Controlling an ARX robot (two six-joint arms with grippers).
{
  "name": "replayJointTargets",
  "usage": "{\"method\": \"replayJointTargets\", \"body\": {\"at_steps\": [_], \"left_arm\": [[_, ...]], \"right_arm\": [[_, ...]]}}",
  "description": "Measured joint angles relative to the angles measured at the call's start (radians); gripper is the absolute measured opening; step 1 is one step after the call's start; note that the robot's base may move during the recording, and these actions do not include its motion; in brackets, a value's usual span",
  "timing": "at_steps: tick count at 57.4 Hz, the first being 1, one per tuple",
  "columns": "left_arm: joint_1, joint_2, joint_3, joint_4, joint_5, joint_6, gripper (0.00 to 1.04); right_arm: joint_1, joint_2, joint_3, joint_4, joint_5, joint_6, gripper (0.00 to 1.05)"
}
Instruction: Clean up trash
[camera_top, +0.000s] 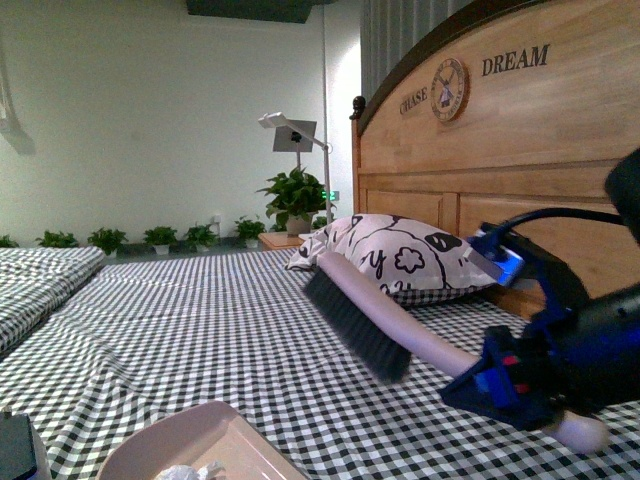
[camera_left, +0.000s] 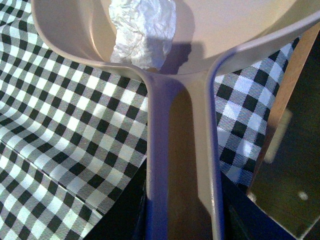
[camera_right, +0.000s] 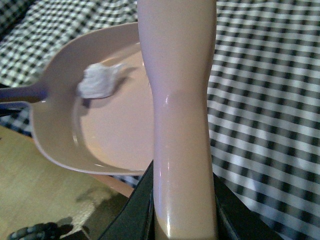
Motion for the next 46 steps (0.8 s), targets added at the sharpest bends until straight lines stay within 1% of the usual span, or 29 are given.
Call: {"method": "replayJointTargets", "body": {"at_steps": [1,9,11,13,16,18,22,27,35,42,46], "left_arm": [[0.0,0.0,0.0,0.0,0.0,0.0,0.27],[0.0,0.0,0.0,0.0,0.0,0.0,0.27],[0.0,0.0,0.0,0.0,-0.001,0.0,0.27],[0.0,0.0,-0.005,0.023,-0.004,-0.013,0.27],[0.0,0.0,-0.065,0.228,-0.026,-0.118,0.27],[0.004,0.0,-0.084,0.301,-0.032,-0.186,0.27],[0.015,-0.006,-0.099,0.395,-0.038,-0.292,0.27],[0.029,-0.036,-0.119,0.441,-0.037,-0.383,0.27],[0.042,-0.101,-0.169,0.483,-0.05,-0.474,0.27],[0.043,-0.212,-0.243,0.556,-0.159,-0.55,0.27],[0.044,-0.286,-0.29,0.593,-0.213,-0.586,0.27]], "right_arm": [[-0.004,0.0,-0.005,0.005,0.003,0.0,0.19],[-0.072,-0.041,-0.064,0.105,0.119,0.034,0.19],[-0.094,-0.067,-0.078,0.118,0.122,0.055,0.19],[-0.126,-0.11,-0.106,0.13,0.108,0.07,0.19],[-0.173,-0.179,-0.146,0.135,0.083,0.097,0.19],[-0.191,-0.208,-0.162,0.135,0.074,0.105,0.19],[-0.225,-0.265,-0.186,0.134,0.052,0.121,0.19],[-0.268,-0.342,-0.204,0.12,0.016,0.146,0.19],[-0.32,-0.46,-0.208,0.084,-0.048,0.176,0.19],[-0.349,-0.599,-0.22,0.058,-0.114,0.227,0.19],[-0.349,-0.663,-0.235,0.047,-0.125,0.264,0.19]]}}
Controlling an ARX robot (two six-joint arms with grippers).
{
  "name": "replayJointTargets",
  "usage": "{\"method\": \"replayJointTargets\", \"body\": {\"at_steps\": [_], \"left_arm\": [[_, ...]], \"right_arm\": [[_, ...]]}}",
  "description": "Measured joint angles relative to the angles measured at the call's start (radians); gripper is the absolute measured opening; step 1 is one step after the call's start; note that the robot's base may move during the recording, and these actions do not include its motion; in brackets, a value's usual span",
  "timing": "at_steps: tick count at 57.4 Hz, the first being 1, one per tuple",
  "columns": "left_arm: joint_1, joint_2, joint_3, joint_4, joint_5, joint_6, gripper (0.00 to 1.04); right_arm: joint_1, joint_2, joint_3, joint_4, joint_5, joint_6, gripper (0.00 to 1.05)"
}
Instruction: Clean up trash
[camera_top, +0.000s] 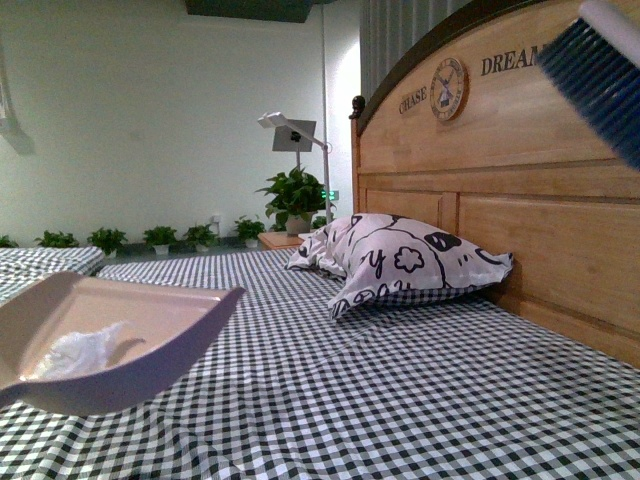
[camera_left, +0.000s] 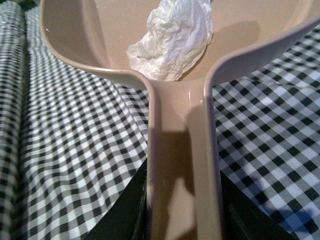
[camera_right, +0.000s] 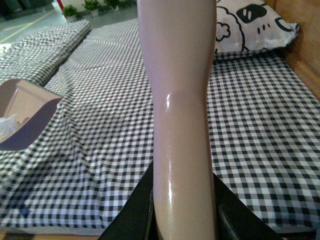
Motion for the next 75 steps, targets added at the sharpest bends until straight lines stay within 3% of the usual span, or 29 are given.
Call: {"method": "replayJointTargets", "body": {"at_steps": [10,16,26,34,50,60,75], "left_arm": [[0.011,-0.196,-0.105,0.043,-0.095,-0.06,0.27],[0.022,-0.317,-0.158,0.034,-0.135,-0.084,0.27],[0.021,-0.563,-0.241,-0.083,-0.146,-0.119,0.27],[-0.007,-0.761,-0.28,-0.222,-0.133,-0.143,0.27],[-0.089,-1.07,-0.302,-0.425,-0.187,-0.197,0.27],[-0.1,-1.106,-0.305,-0.43,-0.181,-0.223,0.27],[-0.101,-1.106,-0.307,-0.43,-0.181,-0.23,0.27]], "right_arm": [[0.014,-0.129,-0.038,-0.015,0.047,0.101,0.19],[0.055,-0.21,-0.066,-0.04,0.135,0.159,0.19],[0.163,-0.362,-0.121,-0.11,0.323,0.223,0.19],[0.211,-0.457,-0.125,-0.16,0.404,0.233,0.19],[0.208,-0.544,-0.109,-0.209,0.443,0.19,0.19],[0.214,-0.537,-0.109,-0.24,0.526,0.123,0.19],[0.216,-0.537,-0.109,-0.241,0.526,0.1,0.19]]}}
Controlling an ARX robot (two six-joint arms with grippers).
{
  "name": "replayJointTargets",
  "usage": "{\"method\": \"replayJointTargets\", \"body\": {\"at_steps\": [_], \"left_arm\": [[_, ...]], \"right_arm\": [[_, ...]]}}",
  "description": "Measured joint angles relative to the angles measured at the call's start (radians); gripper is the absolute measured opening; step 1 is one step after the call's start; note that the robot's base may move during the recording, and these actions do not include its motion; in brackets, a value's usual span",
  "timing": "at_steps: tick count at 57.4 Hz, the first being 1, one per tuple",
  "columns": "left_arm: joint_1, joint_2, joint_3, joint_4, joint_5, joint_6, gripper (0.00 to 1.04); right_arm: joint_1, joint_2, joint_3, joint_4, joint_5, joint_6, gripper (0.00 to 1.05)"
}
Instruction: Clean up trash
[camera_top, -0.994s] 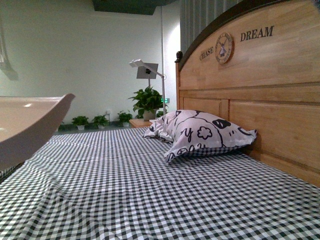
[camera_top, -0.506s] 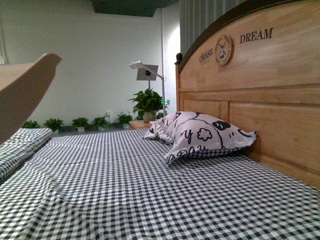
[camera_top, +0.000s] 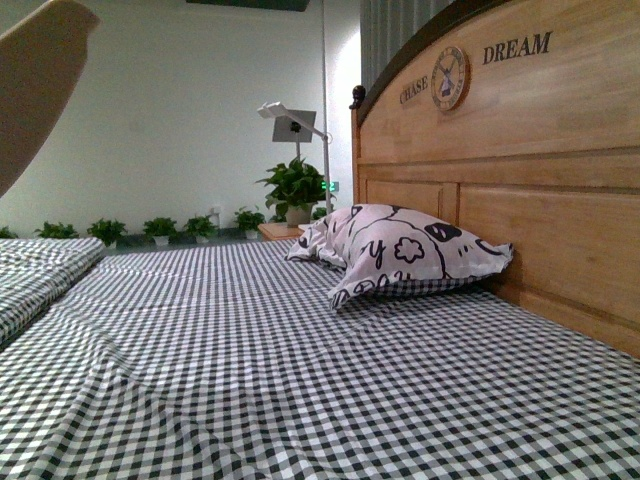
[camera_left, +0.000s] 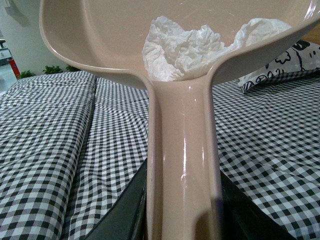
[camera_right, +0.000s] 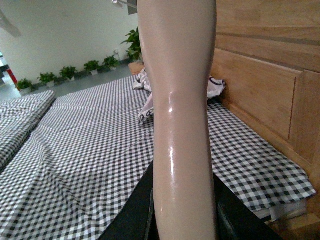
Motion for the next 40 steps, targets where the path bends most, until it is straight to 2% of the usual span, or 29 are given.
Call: {"method": "replayJointTargets", "body": {"at_steps": [40], "left_arm": [[0.0,0.0,0.0,0.0,0.0,-0.002,0.27]], "right_arm": [[0.002,0.0,0.0,0.0,0.0,-0.002,0.19]]}}
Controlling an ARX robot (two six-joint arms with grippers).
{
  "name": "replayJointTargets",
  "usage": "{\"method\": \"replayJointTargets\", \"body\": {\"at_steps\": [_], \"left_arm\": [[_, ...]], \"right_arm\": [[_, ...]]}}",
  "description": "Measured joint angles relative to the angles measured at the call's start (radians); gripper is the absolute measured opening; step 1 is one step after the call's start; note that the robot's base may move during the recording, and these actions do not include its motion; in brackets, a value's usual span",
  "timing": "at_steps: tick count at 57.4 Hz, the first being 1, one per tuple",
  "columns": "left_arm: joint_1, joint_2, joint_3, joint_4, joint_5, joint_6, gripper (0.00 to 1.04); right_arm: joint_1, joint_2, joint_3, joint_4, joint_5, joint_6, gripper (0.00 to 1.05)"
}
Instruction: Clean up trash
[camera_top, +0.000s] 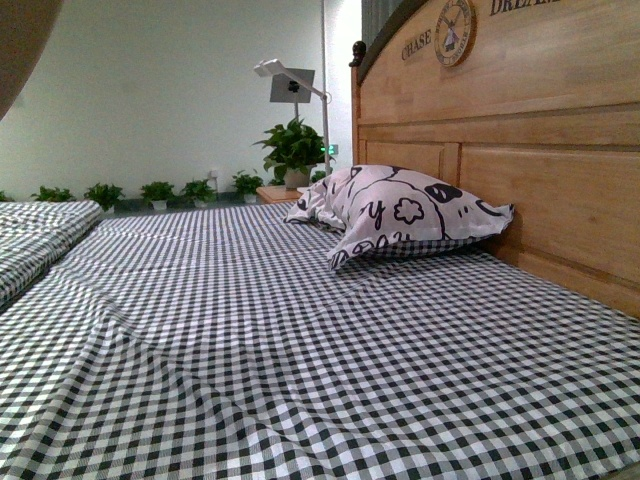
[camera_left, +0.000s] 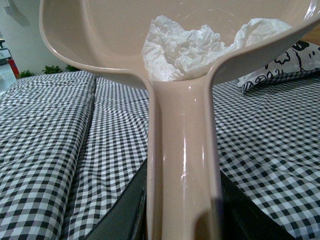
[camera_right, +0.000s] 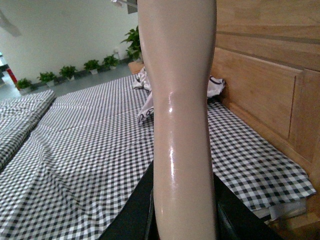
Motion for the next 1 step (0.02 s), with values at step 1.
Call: {"method": "replayJointTargets", "body": {"at_steps": [1], "left_arm": [[0.0,0.0,0.0,0.0,0.0,0.0,0.27]], "right_arm": [[0.0,0.0,0.0,0.0,0.0,0.0,0.19]]}}
